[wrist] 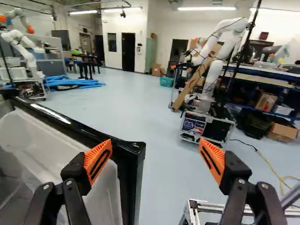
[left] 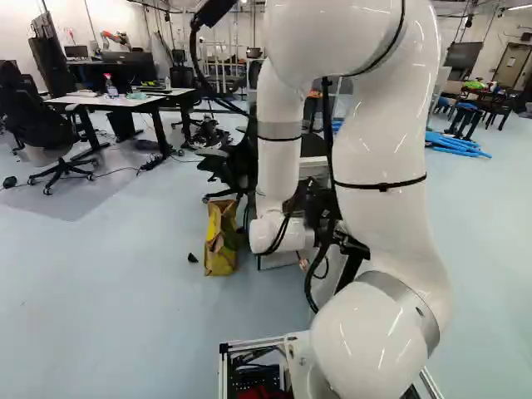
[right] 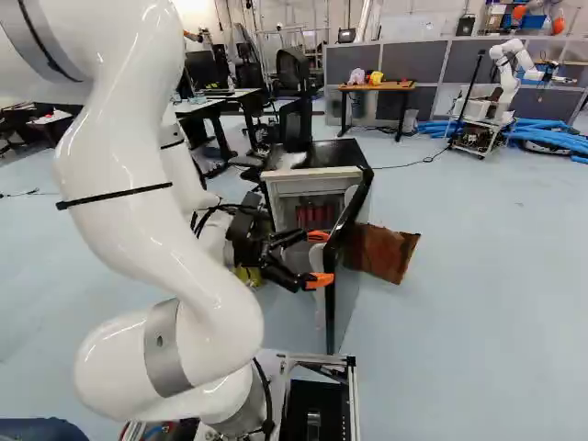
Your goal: Grab a drink from the fridge
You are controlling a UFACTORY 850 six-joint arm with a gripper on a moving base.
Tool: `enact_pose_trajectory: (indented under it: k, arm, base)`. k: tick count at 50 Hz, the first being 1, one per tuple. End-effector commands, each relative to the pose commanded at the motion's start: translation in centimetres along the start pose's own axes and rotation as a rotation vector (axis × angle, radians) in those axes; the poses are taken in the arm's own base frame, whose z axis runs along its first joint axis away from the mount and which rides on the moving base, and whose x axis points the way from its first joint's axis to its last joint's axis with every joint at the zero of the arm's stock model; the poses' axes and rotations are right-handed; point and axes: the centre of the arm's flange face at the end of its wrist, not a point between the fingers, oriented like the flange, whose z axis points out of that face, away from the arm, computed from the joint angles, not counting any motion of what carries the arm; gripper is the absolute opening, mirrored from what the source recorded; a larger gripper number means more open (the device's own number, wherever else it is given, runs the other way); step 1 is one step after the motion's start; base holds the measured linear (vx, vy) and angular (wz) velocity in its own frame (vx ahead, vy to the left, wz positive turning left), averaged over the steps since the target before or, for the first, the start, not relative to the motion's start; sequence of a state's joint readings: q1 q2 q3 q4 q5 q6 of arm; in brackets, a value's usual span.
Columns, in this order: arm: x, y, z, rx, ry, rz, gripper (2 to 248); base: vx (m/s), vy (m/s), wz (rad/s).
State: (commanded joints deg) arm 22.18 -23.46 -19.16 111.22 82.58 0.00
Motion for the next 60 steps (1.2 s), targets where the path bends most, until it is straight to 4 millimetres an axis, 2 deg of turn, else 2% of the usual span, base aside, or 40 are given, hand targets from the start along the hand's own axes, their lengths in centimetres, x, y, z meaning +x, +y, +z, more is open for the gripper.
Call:
enact_pose_trajectory:
  k: [31, 60]
  arm:
    - [1.8, -5.0, 5.7, -0.29, -0.111, 0.17, 247]
    - [3.7, -8.9, 12.6, -0.486, -0.152, 0.312, 247]
  base:
    - [0.0, 0.0, 0.0]
    - [0.0, 0.0, 0.0]
